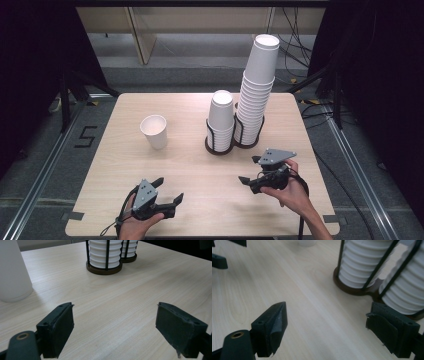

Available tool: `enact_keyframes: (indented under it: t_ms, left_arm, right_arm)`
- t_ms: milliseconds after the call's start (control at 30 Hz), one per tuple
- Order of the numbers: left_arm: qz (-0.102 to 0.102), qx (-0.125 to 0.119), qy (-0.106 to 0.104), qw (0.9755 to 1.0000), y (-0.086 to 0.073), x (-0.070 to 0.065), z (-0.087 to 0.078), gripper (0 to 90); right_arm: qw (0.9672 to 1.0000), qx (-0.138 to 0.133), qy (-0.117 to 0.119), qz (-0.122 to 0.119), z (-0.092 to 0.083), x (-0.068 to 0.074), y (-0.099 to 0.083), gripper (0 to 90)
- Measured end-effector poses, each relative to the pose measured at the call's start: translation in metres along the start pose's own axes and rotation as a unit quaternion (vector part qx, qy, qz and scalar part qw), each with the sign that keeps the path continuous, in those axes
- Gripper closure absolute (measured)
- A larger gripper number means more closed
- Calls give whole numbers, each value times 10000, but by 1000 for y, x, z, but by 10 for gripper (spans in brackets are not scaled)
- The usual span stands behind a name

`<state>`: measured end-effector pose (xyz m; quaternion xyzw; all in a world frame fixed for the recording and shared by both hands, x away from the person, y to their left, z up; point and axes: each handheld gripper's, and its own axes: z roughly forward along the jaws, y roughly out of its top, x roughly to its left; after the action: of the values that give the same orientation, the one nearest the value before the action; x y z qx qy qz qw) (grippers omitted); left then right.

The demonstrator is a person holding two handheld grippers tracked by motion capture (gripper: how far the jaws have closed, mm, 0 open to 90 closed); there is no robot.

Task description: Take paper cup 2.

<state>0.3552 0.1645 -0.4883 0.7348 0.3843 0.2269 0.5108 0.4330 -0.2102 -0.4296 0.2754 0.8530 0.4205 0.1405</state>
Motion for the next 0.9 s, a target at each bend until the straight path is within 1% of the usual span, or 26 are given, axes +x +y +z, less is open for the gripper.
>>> enact_keyframes:
  t_ms: [33,100,133,167,200,233,300,333,400,433,467,500,533,567,600,667,700,733,767,800,867,900]
  left_arm:
    - [-3,-6,5,10000,0,0,0,146]
    - [16,2,-3,10000,0,0,0,145]
    - [24,55,32,10000,0,0,-1,146]
    - [30,42,18,10000,0,1,0,145]
    - [17,23,8,10000,-1,1,0,146]
    - [26,63,23,10000,0,1,0,146]
    - [19,68,30,10000,0,1,0,146]
    - [15,71,31,10000,0,1,0,145]
    - [-12,35,5,10000,-1,1,2,146]
    - [-17,40,10,10000,-1,0,2,146]
    - [-15,41,14,10000,-1,1,2,146]
    - [4,94,53,9999,-1,1,1,146]
    - [8,101,51,9999,-1,1,2,145]
    - [15,109,42,9999,-1,1,2,146]
    - [1,110,47,9999,-1,1,2,145]
    - [12,114,43,9999,-1,1,2,145]
    - [12,81,12,10000,-1,1,3,145]
    - [13,85,10,10000,-1,1,3,146]
    - [13,88,14,10000,-1,1,3,145]
    - [3,82,14,10000,-1,1,4,146]
    - [-9,103,35,9999,-1,0,4,146]
    - [26,132,35,9999,-1,1,3,145]
  right_arm:
    - [10000,-62,-18,-1,-3,-2,1,168]
    - [9998,-151,-135,84,-11,-6,5,168]
    - [9993,-193,-240,225,-16,-7,7,168]
    - [9989,-294,-297,209,-20,-11,9,168]
    - [9982,-374,-345,310,-24,-13,12,167]
    - [9974,-458,-432,348,-29,-17,15,166]
    - [9954,-607,-580,455,-37,-23,21,163]
    - [9942,-716,-656,463,-41,-27,24,162]
    - [9923,-840,-696,590,-47,-32,31,161]
    - [9915,-851,-722,668,-51,-34,35,161]
    - [9902,-931,-795,666,-54,-37,38,158]
    - [9896,-947,-788,738,-57,-40,41,158]
    - [9881,-1101,-796,723,-59,-45,45,158]
    - [9865,-1147,-893,760,-61,-47,48,158]
    - [9860,-1166,-902,784,-63,-51,51,158]
    - [9843,-1188,-1036,793,-66,-59,58,158]
    - [9827,-1246,-1090,826,-68,-63,62,157]
    - [9819,-1261,-1053,945,-70,-65,66,157]
    - [9806,-1342,-1016,1000,-71,-68,70,157]
    - [9809,-1321,-1020,1003,-74,-72,74,157]
    - [9795,-1354,-1066,1039,-78,-76,82,157]
    - [9791,-1404,-1067,1011,-80,-78,86,157]
